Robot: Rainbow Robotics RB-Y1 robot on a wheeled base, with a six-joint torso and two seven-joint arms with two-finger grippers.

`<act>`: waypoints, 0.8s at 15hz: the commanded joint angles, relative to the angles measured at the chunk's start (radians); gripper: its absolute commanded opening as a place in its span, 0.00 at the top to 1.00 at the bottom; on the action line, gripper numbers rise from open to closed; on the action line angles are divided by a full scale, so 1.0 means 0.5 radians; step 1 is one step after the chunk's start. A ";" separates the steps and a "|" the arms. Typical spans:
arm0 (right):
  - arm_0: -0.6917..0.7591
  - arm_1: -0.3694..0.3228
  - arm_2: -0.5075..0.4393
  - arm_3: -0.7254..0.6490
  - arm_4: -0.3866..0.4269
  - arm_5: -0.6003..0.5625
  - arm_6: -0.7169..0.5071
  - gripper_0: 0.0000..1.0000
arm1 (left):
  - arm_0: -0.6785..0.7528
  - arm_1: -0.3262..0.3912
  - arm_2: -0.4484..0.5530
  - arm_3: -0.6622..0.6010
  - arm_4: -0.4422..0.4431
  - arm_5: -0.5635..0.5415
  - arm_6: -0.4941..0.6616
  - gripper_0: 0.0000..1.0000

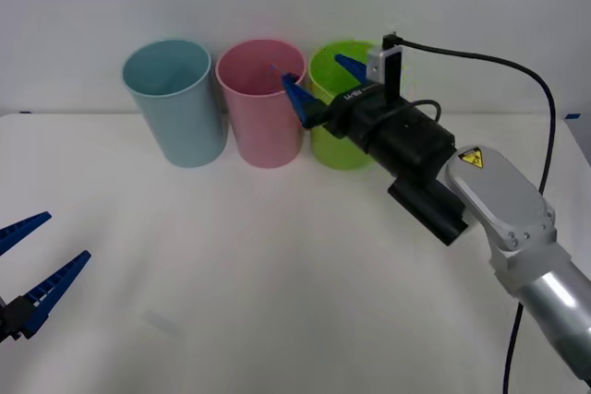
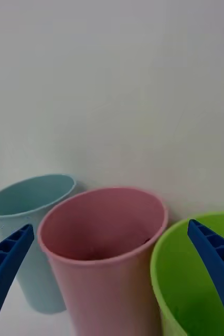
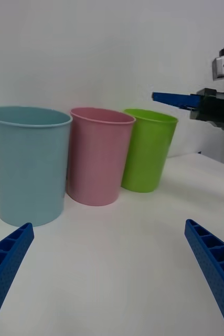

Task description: Grasp the object on the table and drop it into the matching bin: aluminum can to the light blue bin, PET bottle to the pink bin.

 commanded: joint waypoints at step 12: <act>1.045 -0.415 -0.352 -0.672 -0.205 -0.212 0.388 0.00 | 0.000 0.000 0.000 0.000 0.000 0.000 0.000 0.00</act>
